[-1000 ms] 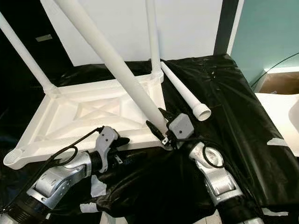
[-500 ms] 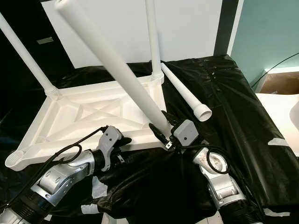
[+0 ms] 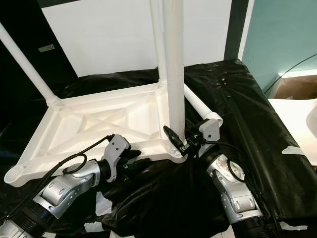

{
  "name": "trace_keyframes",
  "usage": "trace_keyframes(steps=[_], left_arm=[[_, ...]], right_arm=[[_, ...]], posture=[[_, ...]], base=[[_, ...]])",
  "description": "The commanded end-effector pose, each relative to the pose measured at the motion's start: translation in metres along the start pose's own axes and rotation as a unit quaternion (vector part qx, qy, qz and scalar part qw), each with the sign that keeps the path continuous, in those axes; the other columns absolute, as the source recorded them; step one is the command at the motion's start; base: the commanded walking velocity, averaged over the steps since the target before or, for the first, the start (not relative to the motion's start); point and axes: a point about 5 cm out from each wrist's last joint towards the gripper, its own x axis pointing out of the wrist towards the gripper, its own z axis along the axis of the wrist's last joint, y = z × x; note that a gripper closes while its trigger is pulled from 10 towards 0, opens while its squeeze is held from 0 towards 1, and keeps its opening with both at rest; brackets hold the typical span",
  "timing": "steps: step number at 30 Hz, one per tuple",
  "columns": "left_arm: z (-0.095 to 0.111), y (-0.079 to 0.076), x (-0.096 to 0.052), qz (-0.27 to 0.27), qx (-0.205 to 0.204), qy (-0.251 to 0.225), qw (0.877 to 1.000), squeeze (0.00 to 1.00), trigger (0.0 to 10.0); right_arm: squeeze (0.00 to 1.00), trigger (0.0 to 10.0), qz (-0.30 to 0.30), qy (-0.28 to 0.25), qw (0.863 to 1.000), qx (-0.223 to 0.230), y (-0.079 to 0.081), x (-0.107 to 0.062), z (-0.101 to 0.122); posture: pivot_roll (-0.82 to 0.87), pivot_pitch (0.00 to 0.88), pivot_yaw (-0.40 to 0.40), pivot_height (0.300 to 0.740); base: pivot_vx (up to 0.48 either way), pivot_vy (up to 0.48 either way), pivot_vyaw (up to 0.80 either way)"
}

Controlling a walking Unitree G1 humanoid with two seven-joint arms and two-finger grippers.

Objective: Building children table

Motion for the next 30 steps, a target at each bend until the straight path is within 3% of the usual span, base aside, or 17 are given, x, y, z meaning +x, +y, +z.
trace_keyframes(steps=[1, 7, 8, 9, 10, 11, 12, 15, 16, 25, 30], left_arm=[[-0.002, -0.011, -0.002, -0.138, 0.009, 0.011, 0.99, 0.0, 10.0], [-0.003, -0.011, -0.001, -0.136, 0.009, 0.012, 0.991, 0.0, 10.0], [-0.003, -0.011, -0.001, -0.136, 0.009, 0.012, 0.991, 0.0, 10.0], [-0.003, -0.011, -0.001, -0.136, 0.009, 0.013, 0.991, 0.0, 10.0], [-0.004, -0.011, -0.001, -0.136, 0.009, 0.012, 0.991, 0.0, 10.0], [-0.004, -0.011, 0.0, -0.136, 0.009, 0.012, 0.991, 0.0, 10.0], [-0.004, -0.012, 0.0, -0.136, 0.008, 0.012, 0.991, 0.0, 10.0], [-0.004, -0.012, 0.0, -0.137, 0.008, 0.012, 0.99, 0.0, 10.0], [-0.005, -0.012, 0.0, -0.137, 0.008, 0.013, 0.99, 0.0, 10.0], [-0.006, -0.013, -0.002, -0.136, 0.006, 0.015, 0.991, 0.0, 10.0], [-0.008, -0.012, -0.003, -0.132, 0.005, 0.015, 0.991, 0.0, 10.0]], right_arm=[[0.0, 0.0, 0.019, 0.094, 0.994, 0.055, 0.011, -0.014, -0.035], [0.0, 0.0, 0.037, 0.158, 0.984, 0.07, 0.009, -0.021, -0.039], [0.0, 1.3, 0.04, 0.158, 0.984, 0.065, 0.011, -0.019, -0.037], [0.0, 1.3, 0.042, 0.157, 0.985, 0.062, 0.012, -0.018, -0.035], [0.0, 3.7, 0.041, 0.156, 0.985, 0.062, 0.014, -0.015, -0.034], [0.0, 3.7, 0.04, 0.157, 0.985, 0.063, 0.015, -0.014, -0.033], [0.0, 4.5, 0.038, 0.165, 0.983, 0.068, 0.017, -0.011, -0.034], [0.0, 4.5, 0.038, 0.175, 0.981, 0.073, 0.019, -0.009, -0.035], [0.0, 10.0, 0.06, 0.184, 0.978, 0.075, 0.025, -0.007, -0.035], [0.0, 10.0, 0.124, 0.22, 0.965, 0.064, 0.032, -0.007, -0.034], [0.0, 10.0, 0.164, 0.258, 0.952, 0.005, 0.015, -0.01, -0.025]], posture=[[-0.11, 0.0, 0.141, 0.74], [-0.12, 0.0, 0.14, 0.74], [-0.12, 0.0, 0.139, 0.74], [-0.12, 0.0, 0.139, 0.74], [-0.12, 0.0, 0.138, 0.74], [-0.12, 0.0, 0.139, 0.74], [-0.12, 0.0, 0.139, 0.74], [-0.12, 0.0, 0.139, 0.74], [-0.12, 0.0, 0.139, 0.74], [-0.1, 0.0, 0.139, 0.74], [-0.1, 0.0, 0.135, 0.74]], base=[[0.0, 0.0, 0.0], [0.0, 0.0, 0.0], [0.0, 0.0, 0.0], [0.0, 0.0, 0.0], [0.0, 0.0, 0.0], [0.0, 0.0, 0.0], [0.0, 0.0, 0.0], [0.0, 0.0, 0.0], [0.0, 0.0, 0.0], [0.0, 0.0, 0.0], [0.0, 0.0, 0.0]])
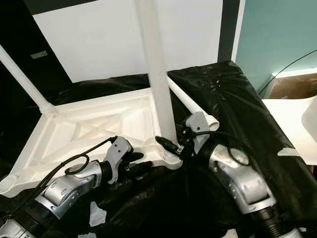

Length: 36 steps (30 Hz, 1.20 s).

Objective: Building children table

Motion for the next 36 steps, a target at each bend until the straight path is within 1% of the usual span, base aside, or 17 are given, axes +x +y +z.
trace_keyframes(steps=[1, 3, 6, 9, 13, 15, 16, 18, 22, 25, 26, 27, 29, 30, 33, 34, 36], left_arm=[[-0.004, -0.012, -0.005, -0.127, 0.004, 0.009, 0.992, 0.0, 10.0], [-0.004, -0.012, -0.005, -0.127, 0.004, 0.008, 0.992, 0.0, 10.0], [-0.004, -0.012, -0.003, -0.125, 0.004, 0.005, 0.992, 0.0, 10.0], [-0.003, -0.012, -0.003, -0.123, 0.004, 0.004, 0.992, 0.0, 10.0], [-0.004, -0.012, -0.002, -0.12, 0.003, 0.002, 0.993, 0.0, 10.0], [-0.005, -0.013, -0.003, -0.119, 0.004, 0.002, 0.993, 0.0, 10.0], [-0.005, -0.013, -0.003, -0.119, 0.004, 0.002, 0.993, 0.0, 10.0], [-0.004, -0.013, -0.003, -0.12, 0.006, 0.003, 0.993, 0.0, 10.0], [-0.004, -0.012, -0.002, -0.122, 0.008, 0.003, 0.993, 0.0, 10.0], [-0.003, -0.011, -0.002, -0.123, 0.011, 0.003, 0.992, 0.0, 10.0], [-0.002, -0.011, -0.002, -0.123, 0.013, 0.003, 0.992, 0.0, 10.0], [-0.002, -0.011, -0.002, -0.123, 0.013, 0.003, 0.992, 0.0, 10.0], [-0.002, -0.01, -0.002, -0.122, 0.014, 0.002, 0.992, 0.0, 10.0], [-0.002, -0.01, -0.002, -0.122, 0.014, 0.002, 0.992, 0.0, 10.0], [-0.003, -0.011, -0.003, -0.122, 0.014, 0.003, 0.992, 0.0, 10.0], [-0.003, -0.011, -0.003, -0.122, 0.014, 0.003, 0.992, 0.0, 10.0], [-0.003, -0.012, -0.002, -0.123, 0.014, 0.003, 0.992, 0.0, 10.0]], right_arm=[[0.0, 10.0, 0.038, 0.121, 0.991, 0.049, 0.014, -0.004, -0.045], [0.0, 10.0, 0.041, 0.128, 0.99, 0.041, 0.011, -0.005, -0.044], [0.0, 10.0, 0.062, 0.144, 0.988, -0.002, 0.004, -0.008, -0.04], [0.0, 10.0, 0.066, 0.147, 0.987, -0.011, 0.004, -0.008, -0.039], [0.0, 10.0, 0.074, 0.158, 0.985, -0.015, 0.012, -0.011, -0.047], [0.0, 10.0, 0.093, 0.169, 0.981, -0.022, 0.021, -0.015, -0.052], [0.0, 10.0, 0.093, 0.169, 0.981, -0.022, 0.021, -0.015, -0.052], [0.0, 10.0, 0.114, 0.17, 0.978, -0.027, 0.029, -0.02, -0.056], [0.0, 10.0, 0.123, 0.159, 0.979, -0.025, 0.031, -0.024, -0.057], [0.0, 10.0, 0.118, 0.15, 0.981, -0.015, 0.03, -0.029, -0.06], [0.0, 10.0, 0.1, 0.147, 0.984, 0.001, 0.029, -0.031, -0.063], [0.0, 10.0, 0.1, 0.147, 0.984, 0.001, 0.029, -0.031, -0.063], [0.0, 10.0, 0.06, 0.146, 0.987, 0.036, 0.027, -0.031, -0.069], [0.0, 10.0, 0.06, 0.146, 0.987, 0.036, 0.027, -0.031, -0.069], [0.0, 10.0, 0.016, 0.134, 0.986, 0.094, 0.031, -0.026, -0.072], [0.0, 10.0, 0.016, 0.134, 0.986, 0.094, 0.031, -0.026, -0.072], [0.0, 10.0, 0.003, 0.122, 0.986, 0.113, 0.033, -0.021, -0.068]], posture=[[-0.1, 0.0, 0.135, 0.74], [-0.1, 0.0, 0.135, 0.74], [-0.09, 0.0, 0.124, 0.74], [-0.09, 0.0, 0.124, 0.74], [-0.09, 0.0, 0.124, 0.74], [-0.09, 0.0, 0.121, 0.74], [-0.09, 0.0, 0.121, 0.74], [-0.1, 0.0, 0.133, 0.74], [-0.1, 0.0, 0.136, 0.74], [-0.11, 0.0, 0.14, 0.74], [-0.1, 0.0, 0.141, 0.74], [-0.1, 0.0, 0.141, 0.74], [-0.1, 0.0, 0.14, 0.74], [-0.1, 0.0, 0.14, 0.74], [-0.1, 0.0, 0.14, 0.74], [-0.1, 0.0, 0.14, 0.74], [-0.11, 0.0, 0.141, 0.74]], base=[[0.0, 0.0, 0.0], [0.0, 0.0, 0.0], [0.0, 0.0, 0.0], [0.0, 0.0, 0.0], [0.0, 0.0, 0.0], [0.0, 0.0, 0.0], [0.0, 0.0, 0.0], [0.0, 0.0, 0.0], [0.0, 0.0, 0.0], [0.0, 0.0, 0.0], [0.0, 0.0, 0.0], [0.0, 0.0, 0.0], [0.0, 0.0, 0.0], [0.0, 0.0, 0.0], [0.0, 0.0, 0.0], [0.0, 0.0, 0.0], [0.0, 0.0, 0.0]])
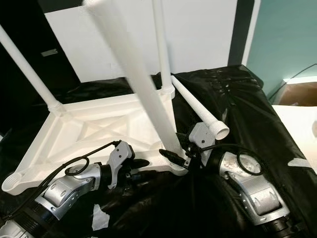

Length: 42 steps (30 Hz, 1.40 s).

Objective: Building children table

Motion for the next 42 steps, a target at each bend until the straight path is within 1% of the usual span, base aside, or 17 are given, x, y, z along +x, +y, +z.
trace_keyframes(steps=[1, 6, 9, 10, 12, 13, 14, 17, 19, 25, 28, 30, 31, 32, 33, 36, 42], left_arm=[[-0.002, -0.001, -0.001, -0.014, 0.004, 0.008, 1.0, 0.0, 10.0], [0.0, 0.0, 0.001, -0.015, 0.004, 0.007, 1.0, 0.0, 10.0], [-0.001, 0.001, 0.0, -0.021, 0.004, 0.007, 1.0, 0.0, 10.0], [-0.001, 0.001, 0.0, -0.021, 0.004, 0.007, 1.0, 0.0, 10.0], [-0.003, 0.0, 0.0, -0.026, 0.003, 0.008, 1.0, 0.0, 10.0], [-0.003, 0.0, 0.0, -0.026, 0.003, 0.008, 1.0, 0.0, 10.0], [-0.004, 0.0, 0.0, -0.026, 0.002, 0.008, 1.0, 0.0, 10.0], [-0.004, 0.0, 0.0, -0.026, 0.002, 0.008, 1.0, 0.0, 10.0], [-0.004, 0.0, 0.001, -0.025, 0.002, 0.007, 1.0, 0.0, 10.0], [-0.004, 0.001, 0.0, -0.022, 0.001, 0.007, 1.0, 0.0, 10.0], [-0.005, 0.001, 0.0, -0.021, 0.0, 0.006, 1.0, 0.0, 10.0], [-0.005, 0.001, 0.001, -0.021, 0.0, 0.006, 1.0, 0.0, 10.0], [-0.005, 0.001, 0.001, -0.021, 0.0, 0.005, 1.0, 0.0, 10.0], [-0.004, 0.001, 0.002, -0.022, 0.001, 0.004, 1.0, 0.0, 10.0], [-0.004, 0.001, 0.002, -0.022, 0.001, 0.004, 1.0, 0.0, 10.0], [-0.004, 0.001, 0.003, -0.022, 0.001, 0.003, 1.0, 0.0, 10.0], [-0.004, 0.001, 0.004, -0.019, 0.002, 0.002, 1.0, 0.0, 10.0]], right_arm=[[0.0, 10.0, 0.006, 0.137, 0.984, 0.118, 0.02, -0.008, -0.058], [0.0, 10.0, -0.004, 0.133, 0.982, 0.133, 0.018, -0.004, -0.054], [0.0, 10.0, -0.02, 0.136, 0.976, 0.167, 0.015, -0.002, -0.053], [0.0, 10.0, -0.02, 0.136, 0.976, 0.167, 0.015, -0.002, -0.053], [0.0, 10.0, -0.05, 0.148, 0.964, 0.216, 0.014, 0.006, -0.055], [0.0, 10.0, -0.05, 0.148, 0.964, 0.216, 0.014, 0.006, -0.055], [0.0, 10.0, -0.059, 0.153, 0.956, 0.241, 0.016, 0.011, -0.055], [0.0, 10.0, -0.059, 0.153, 0.956, 0.241, 0.016, 0.011, -0.055], [0.0, 10.0, -0.073, 0.162, 0.944, 0.279, 0.017, 0.02, -0.054], [0.0, 10.0, -0.089, 0.167, 0.943, 0.274, 0.006, 0.026, -0.046], [0.0, 10.0, -0.095, 0.162, 0.948, 0.257, -0.003, 0.027, -0.037], [0.0, 10.0, -0.095, 0.16, 0.95, 0.253, -0.004, 0.028, -0.033], [0.0, 10.0, -0.092, 0.158, 0.954, 0.239, -0.006, 0.029, -0.028], [0.0, 10.0, -0.086, 0.156, 0.963, 0.203, -0.009, 0.03, -0.02], [0.0, 10.0, -0.086, 0.156, 0.963, 0.203, -0.009, 0.03, -0.02], [0.0, 10.0, -0.055, 0.15, 0.975, 0.152, -0.008, 0.031, -0.007], [0.0, 10.0, -0.013, 0.152, 0.979, 0.132, -0.004, 0.028, -0.004]], posture=[[-0.11, 0.0, 0.141, 0.74], [-0.11, 0.0, 0.141, 0.74], [-0.11, 0.0, 0.141, 0.74], [-0.11, 0.0, 0.141, 0.74], [-0.11, 0.0, 0.139, 0.74], [-0.11, 0.0, 0.139, 0.74], [-0.11, 0.0, 0.139, 0.74], [-0.11, 0.0, 0.139, 0.74], [-0.1, 0.0, 0.135, 0.74], [-0.1, 0.0, 0.133, 0.74], [-0.1, 0.0, 0.13, 0.74], [-0.1, 0.0, 0.13, 0.74], [-0.1, 0.0, 0.127, 0.74], [-0.1, 0.0, 0.127, 0.74], [-0.1, 0.0, 0.127, 0.74], [-0.11, 0.0, 0.119, 0.74], [-0.1, 0.0, 0.117, 0.74]], base=[[0.0, 0.0, 0.0], [0.0, 0.0, 0.0], [0.0, 0.0, 0.0], [0.0, 0.0, 0.0], [0.0, 0.0, 0.0], [0.0, 0.0, 0.0], [0.0, 0.0, 0.0], [0.0, 0.0, 0.0], [0.0, 0.0, 0.0], [0.0, 0.0, 0.0], [0.0, 0.0, 0.0], [0.0, 0.0, 0.0], [0.0, 0.0, 0.0], [0.0, 0.0, 0.0], [0.0, 0.0, 0.0], [0.0, 0.0, 0.0], [0.0, 0.0, 0.0]])
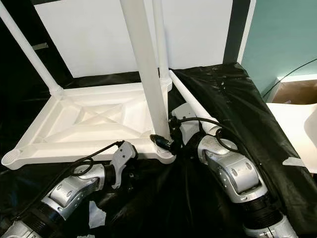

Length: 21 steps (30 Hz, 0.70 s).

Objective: Building children table

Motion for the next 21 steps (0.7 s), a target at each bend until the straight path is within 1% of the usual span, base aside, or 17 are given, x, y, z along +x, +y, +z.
trace_keyframes(steps=[1, 2, 3, 4, 6, 7, 9, 10, 12, 13, 17, 21], left_arm=[[-0.002, 0.0, -0.005, -0.03, 0.007, 0.008, 0.999, 0.0, 10.0], [-0.002, 0.001, -0.005, -0.029, 0.008, 0.007, 1.0, 0.0, 10.0], [-0.002, 0.001, -0.005, -0.025, 0.012, 0.005, 1.0, 0.0, 10.0], [-0.002, 0.001, -0.005, -0.025, 0.012, 0.005, 1.0, 0.0, 10.0], [-0.001, 0.003, -0.005, -0.018, 0.017, 0.003, 1.0, 0.0, 10.0], [-0.001, 0.003, -0.005, -0.018, 0.017, 0.003, 1.0, 0.0, 10.0], [0.001, 0.005, -0.005, -0.007, 0.021, -0.01, 1.0, 0.0, 10.0], [0.001, 0.005, -0.005, -0.007, 0.021, -0.01, 1.0, 0.0, 10.0], [0.004, 0.007, -0.005, 0.001, 0.026, -0.023, 0.999, 0.0, 10.0], [0.004, 0.007, -0.005, 0.001, 0.026, -0.023, 0.999, 0.0, 10.0], [0.009, 0.01, -0.001, 0.001, 0.038, -0.03, 0.999, 0.0, 10.0], [0.011, 0.013, 0.001, 0.008, 0.041, -0.032, 0.999, 0.0, 10.0]], right_arm=[[0.0, 10.0, 0.023, 0.08, 0.994, 0.066, 0.005, 0.001, -0.035], [0.0, 10.0, 0.031, 0.084, 0.994, 0.057, 0.005, -0.001, -0.037], [0.0, 10.0, 0.045, 0.09, 0.994, 0.045, 0.005, -0.007, -0.04], [0.0, 10.0, 0.045, 0.09, 0.994, 0.045, 0.005, -0.007, -0.04], [0.0, 10.0, 0.058, 0.104, 0.992, 0.032, 0.004, -0.016, -0.045], [0.0, 10.0, 0.058, 0.104, 0.992, 0.032, 0.004, -0.016, -0.045], [0.0, 10.0, 0.054, 0.128, 0.99, 0.015, 0.001, -0.029, -0.056], [0.0, 10.0, 0.054, 0.128, 0.99, 0.015, 0.001, -0.029, -0.056], [0.0, 10.0, 0.057, 0.14, 0.989, 0.004, 0.0, -0.038, -0.061], [0.0, 10.0, 0.057, 0.14, 0.989, 0.004, 0.0, -0.038, -0.061], [0.0, 10.0, 0.06, 0.14, 0.988, -0.023, -0.006, -0.045, -0.058], [0.0, 10.0, 0.057, 0.137, 0.989, -0.026, -0.01, -0.047, -0.056]], posture=[[-0.1, 0.0, 0.117, 0.74], [-0.1, 0.0, 0.117, 0.74], [-0.1, 0.0, 0.115, 0.74], [-0.1, 0.0, 0.115, 0.74], [-0.1, 0.0, 0.113, 0.74], [-0.1, 0.0, 0.113, 0.74], [-0.1, 0.0, 0.113, 0.74], [-0.1, 0.0, 0.113, 0.74], [-0.1, 0.0, 0.112, 0.74], [-0.1, 0.0, 0.112, 0.74], [-0.13, 0.0, 0.122, 0.74], [-0.13, 0.0, 0.124, 0.74]], base=[[0.0, 0.0, 0.0], [0.0, 0.0, 0.0], [0.0, 0.0, 0.0], [0.0, 0.0, 0.0], [0.0, 0.0, 0.0], [0.0, 0.0, 0.0], [0.0, 0.0, 0.0], [0.0, 0.0, 0.0], [0.0, 0.0, 0.0], [0.0, 0.0, 0.0], [0.0, 0.0, 0.0], [0.0, 0.0, 0.0]])
